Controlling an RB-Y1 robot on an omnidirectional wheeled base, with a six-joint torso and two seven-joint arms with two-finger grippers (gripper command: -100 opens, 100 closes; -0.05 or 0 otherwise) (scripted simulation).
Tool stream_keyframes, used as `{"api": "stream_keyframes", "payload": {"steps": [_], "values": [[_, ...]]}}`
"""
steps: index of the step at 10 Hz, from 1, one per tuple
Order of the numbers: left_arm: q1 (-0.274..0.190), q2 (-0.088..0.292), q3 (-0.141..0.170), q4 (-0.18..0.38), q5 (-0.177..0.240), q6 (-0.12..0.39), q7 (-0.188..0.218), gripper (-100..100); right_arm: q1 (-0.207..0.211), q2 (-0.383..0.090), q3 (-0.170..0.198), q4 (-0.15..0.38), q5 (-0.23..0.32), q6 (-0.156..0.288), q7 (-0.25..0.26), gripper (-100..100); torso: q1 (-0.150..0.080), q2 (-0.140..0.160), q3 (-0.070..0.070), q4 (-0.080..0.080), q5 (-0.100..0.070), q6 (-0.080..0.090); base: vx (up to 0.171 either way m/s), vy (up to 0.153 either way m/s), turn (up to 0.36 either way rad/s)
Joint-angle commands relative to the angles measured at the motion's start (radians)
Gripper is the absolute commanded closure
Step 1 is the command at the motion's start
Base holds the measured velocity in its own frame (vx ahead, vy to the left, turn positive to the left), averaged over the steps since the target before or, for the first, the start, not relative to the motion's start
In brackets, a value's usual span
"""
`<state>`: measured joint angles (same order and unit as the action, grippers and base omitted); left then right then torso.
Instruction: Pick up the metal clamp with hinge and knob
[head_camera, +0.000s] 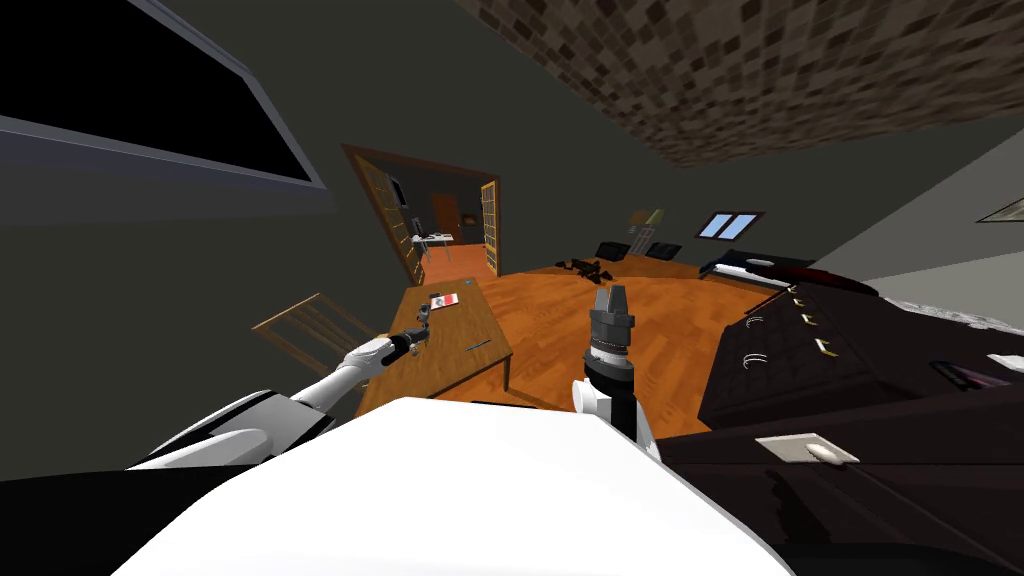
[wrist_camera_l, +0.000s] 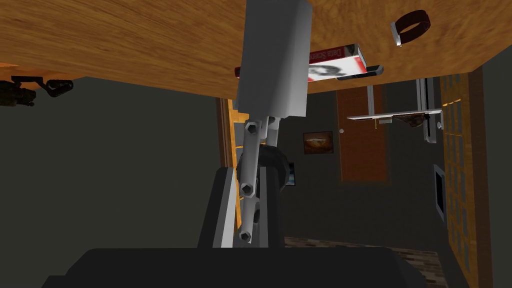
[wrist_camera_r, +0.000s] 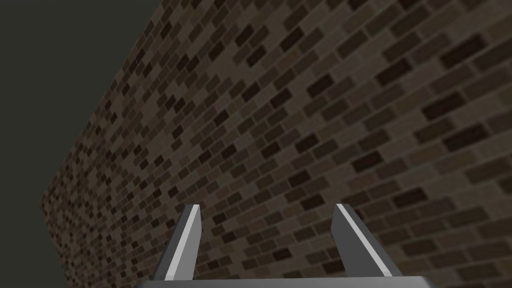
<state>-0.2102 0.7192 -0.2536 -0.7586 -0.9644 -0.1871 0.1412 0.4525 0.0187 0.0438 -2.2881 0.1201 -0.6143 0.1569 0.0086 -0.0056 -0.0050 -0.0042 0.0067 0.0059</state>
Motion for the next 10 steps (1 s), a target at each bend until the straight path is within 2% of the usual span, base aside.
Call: {"api": "stream_keyframes", "payload": {"steps": [1, 2, 4, 5, 7, 8, 10], "values": [[0.000, -0.001, 0.000, -0.003, -0.010, 0.007, 0.032, 100, 0.000, 0.000, 0.000, 0.000, 0.000, 0.000, 0.000, 0, 0.000, 0.000, 0.000, 0.000, 0.000, 0.000, -0.038, 0.027, -0.002], [0.002, -0.003, -0.005, -0.028, -0.057, 0.054, 0.070, 100, 0.000, 0.000, 0.000, 0.000, 0.000, 0.000, 0.000, 0, 0.000, -0.002, -0.001, 0.000, 0.000, -0.001, -0.067, 0.043, -0.165], [0.002, -0.003, -0.005, -0.028, -0.064, 0.054, 0.106, 100, 0.000, 0.000, 0.000, 0.000, 0.000, 0.000, 0.000, 0, 0.001, 0.000, 0.000, 0.000, 0.000, 0.000, -0.069, 0.038, -0.057], [0.003, -0.006, -0.010, -0.052, -0.112, 0.101, 0.140, 100, 0.000, 0.000, 0.000, 0.000, 0.000, 0.000, 0.000, 0, 0.000, -0.001, 0.000, 0.000, 0.000, -0.001, -0.102, 0.039, -0.143], [0.003, -0.006, -0.010, -0.052, -0.119, 0.101, 0.179, 100, 0.000, 0.000, 0.000, 0.000, 0.000, 0.000, 0.000, 0, 0.000, 0.001, 0.001, 0.001, 0.000, 0.000, -0.064, 0.033, -0.076], [0.004, -0.009, -0.016, -0.076, -0.167, 0.146, 0.208, 100, 0.000, 0.000, 0.000, 0.000, 0.000, 0.000, 0.000, 0, -0.001, -0.001, 0.000, 0.001, 0.000, -0.001, -0.074, 0.030, -0.127], [0.004, -0.009, -0.016, -0.076, -0.173, 0.148, 0.253, 100, 0.000, 0.000, 0.000, 0.000, 0.000, 0.000, 0.000, 0, 0.000, 0.001, 0.002, 0.002, 0.000, 0.000, -0.069, 0.030, -0.076]]}}
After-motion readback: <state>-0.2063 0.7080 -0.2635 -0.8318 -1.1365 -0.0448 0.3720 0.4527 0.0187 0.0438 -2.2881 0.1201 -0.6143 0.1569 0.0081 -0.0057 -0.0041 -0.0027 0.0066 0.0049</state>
